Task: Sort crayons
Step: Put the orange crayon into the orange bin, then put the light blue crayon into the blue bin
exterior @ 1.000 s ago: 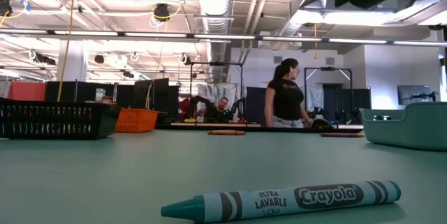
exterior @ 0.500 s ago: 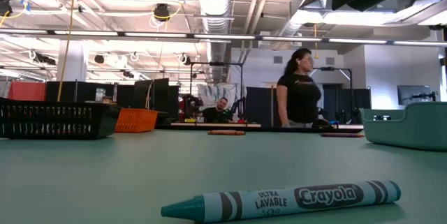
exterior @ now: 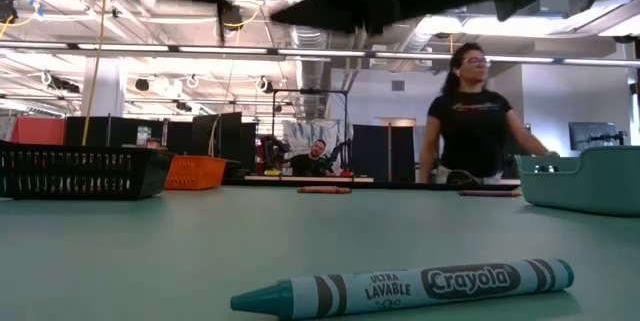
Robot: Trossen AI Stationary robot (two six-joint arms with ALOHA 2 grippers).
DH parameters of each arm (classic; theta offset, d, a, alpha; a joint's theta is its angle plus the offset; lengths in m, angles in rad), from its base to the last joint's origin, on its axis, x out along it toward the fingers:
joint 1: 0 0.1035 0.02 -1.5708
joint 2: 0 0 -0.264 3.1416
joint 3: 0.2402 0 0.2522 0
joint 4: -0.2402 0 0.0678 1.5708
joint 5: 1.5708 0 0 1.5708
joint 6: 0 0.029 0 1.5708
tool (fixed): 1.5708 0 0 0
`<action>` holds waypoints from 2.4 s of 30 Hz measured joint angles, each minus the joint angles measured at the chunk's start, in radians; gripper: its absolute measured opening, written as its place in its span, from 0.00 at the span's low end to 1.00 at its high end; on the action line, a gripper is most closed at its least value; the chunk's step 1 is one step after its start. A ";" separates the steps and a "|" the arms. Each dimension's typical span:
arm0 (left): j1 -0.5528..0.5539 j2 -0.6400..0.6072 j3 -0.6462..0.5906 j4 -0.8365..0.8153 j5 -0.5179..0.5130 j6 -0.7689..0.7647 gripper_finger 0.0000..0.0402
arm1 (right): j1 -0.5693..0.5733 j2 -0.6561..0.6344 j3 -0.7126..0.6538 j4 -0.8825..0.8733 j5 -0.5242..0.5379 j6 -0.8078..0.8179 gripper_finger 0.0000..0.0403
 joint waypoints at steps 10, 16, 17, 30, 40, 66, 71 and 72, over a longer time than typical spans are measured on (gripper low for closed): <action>0.765 -0.126 0.004 -0.487 0.413 -0.275 0.03 | -0.035 0.018 0.000 -0.095 -0.002 0.172 0.44; 1.207 -0.047 0.008 -0.492 0.927 -0.300 0.03 | -0.034 0.018 0.000 -0.088 -0.004 0.172 0.43; 1.249 -0.028 0.008 -0.491 0.962 -0.303 0.03 | -0.034 0.018 0.000 -0.087 -0.004 0.172 0.43; 1.412 0.131 0.008 -0.439 1.004 -0.349 0.06 | -0.035 0.018 0.000 -0.092 -0.005 0.172 0.43; 1.412 0.135 0.056 -0.503 0.968 -0.329 0.30 | -0.035 0.018 0.000 -0.104 -0.010 0.172 0.43; 0.659 -0.361 -0.107 -0.489 1.029 -0.495 0.35 | -0.218 -0.363 0.000 -1.020 0.015 0.355 0.40; 0.474 -0.422 -0.264 -0.267 1.024 -0.531 0.35 | -0.451 -0.410 0.000 -1.278 -0.053 0.372 0.40; 0.445 -0.425 -0.282 -0.242 1.014 -0.535 0.35 | -0.512 -0.409 0.000 -1.320 -0.082 0.372 0.40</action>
